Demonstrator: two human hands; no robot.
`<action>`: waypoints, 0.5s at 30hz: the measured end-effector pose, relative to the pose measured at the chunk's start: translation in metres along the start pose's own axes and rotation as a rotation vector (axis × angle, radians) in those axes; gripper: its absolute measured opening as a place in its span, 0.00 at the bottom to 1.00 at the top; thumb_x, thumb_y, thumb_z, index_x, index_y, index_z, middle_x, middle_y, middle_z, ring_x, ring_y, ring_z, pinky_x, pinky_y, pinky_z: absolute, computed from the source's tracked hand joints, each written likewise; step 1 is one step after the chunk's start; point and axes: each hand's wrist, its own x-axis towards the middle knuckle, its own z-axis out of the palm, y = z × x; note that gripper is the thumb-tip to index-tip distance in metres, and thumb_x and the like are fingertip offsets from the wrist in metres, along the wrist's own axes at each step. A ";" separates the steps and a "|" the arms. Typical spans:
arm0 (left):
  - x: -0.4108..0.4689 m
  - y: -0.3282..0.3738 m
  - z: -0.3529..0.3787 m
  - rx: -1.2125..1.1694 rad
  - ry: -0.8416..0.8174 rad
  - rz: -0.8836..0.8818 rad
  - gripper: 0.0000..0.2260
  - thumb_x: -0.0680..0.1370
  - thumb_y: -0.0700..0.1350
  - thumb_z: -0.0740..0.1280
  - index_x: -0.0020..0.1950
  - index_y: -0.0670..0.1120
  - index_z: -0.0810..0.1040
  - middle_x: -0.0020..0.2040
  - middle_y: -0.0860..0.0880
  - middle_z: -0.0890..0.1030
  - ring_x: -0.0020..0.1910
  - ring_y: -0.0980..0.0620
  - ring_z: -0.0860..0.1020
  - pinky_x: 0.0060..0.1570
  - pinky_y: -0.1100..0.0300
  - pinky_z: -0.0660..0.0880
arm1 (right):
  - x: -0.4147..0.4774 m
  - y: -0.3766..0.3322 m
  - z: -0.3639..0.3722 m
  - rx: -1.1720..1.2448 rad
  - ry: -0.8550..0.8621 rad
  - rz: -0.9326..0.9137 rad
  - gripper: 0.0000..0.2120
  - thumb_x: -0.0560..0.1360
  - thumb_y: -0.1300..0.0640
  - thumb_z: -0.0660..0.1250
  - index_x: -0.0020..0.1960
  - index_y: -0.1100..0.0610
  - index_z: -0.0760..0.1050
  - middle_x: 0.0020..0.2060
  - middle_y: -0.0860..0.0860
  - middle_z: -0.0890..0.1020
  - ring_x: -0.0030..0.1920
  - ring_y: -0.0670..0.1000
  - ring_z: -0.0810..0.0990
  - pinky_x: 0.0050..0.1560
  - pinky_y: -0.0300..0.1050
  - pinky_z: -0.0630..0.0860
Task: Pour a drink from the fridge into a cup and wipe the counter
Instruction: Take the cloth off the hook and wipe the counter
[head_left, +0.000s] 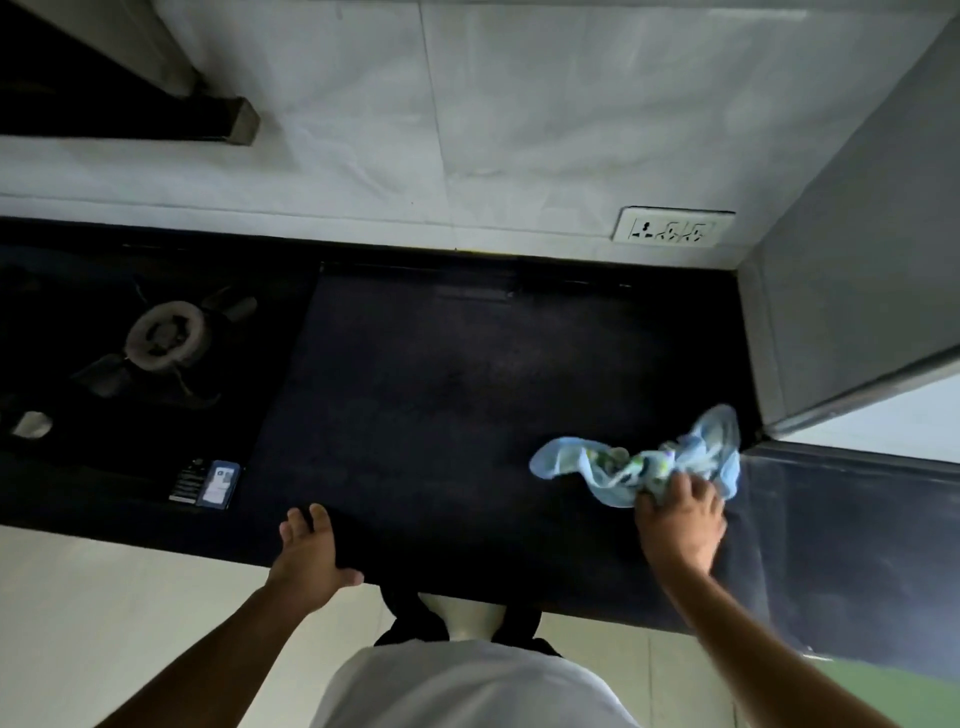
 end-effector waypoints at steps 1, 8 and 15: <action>0.001 0.001 0.000 0.000 -0.005 -0.005 0.55 0.72 0.57 0.76 0.80 0.36 0.40 0.79 0.31 0.42 0.79 0.31 0.43 0.74 0.43 0.61 | -0.016 -0.005 0.004 -0.020 -0.041 0.030 0.22 0.66 0.52 0.76 0.55 0.60 0.76 0.54 0.64 0.76 0.56 0.66 0.72 0.52 0.62 0.73; -0.003 0.014 -0.009 0.039 -0.032 -0.073 0.57 0.71 0.58 0.76 0.79 0.34 0.40 0.79 0.30 0.45 0.79 0.31 0.48 0.75 0.45 0.59 | -0.078 -0.070 0.013 -0.159 -0.367 -0.547 0.32 0.62 0.35 0.68 0.60 0.51 0.73 0.54 0.53 0.76 0.54 0.59 0.75 0.49 0.54 0.76; -0.036 0.079 -0.010 -0.077 0.138 0.249 0.27 0.76 0.54 0.70 0.72 0.47 0.68 0.70 0.47 0.70 0.67 0.47 0.73 0.64 0.55 0.72 | -0.052 -0.076 -0.008 -0.171 -0.549 -0.614 0.37 0.73 0.42 0.68 0.76 0.43 0.54 0.68 0.56 0.71 0.62 0.62 0.76 0.58 0.53 0.75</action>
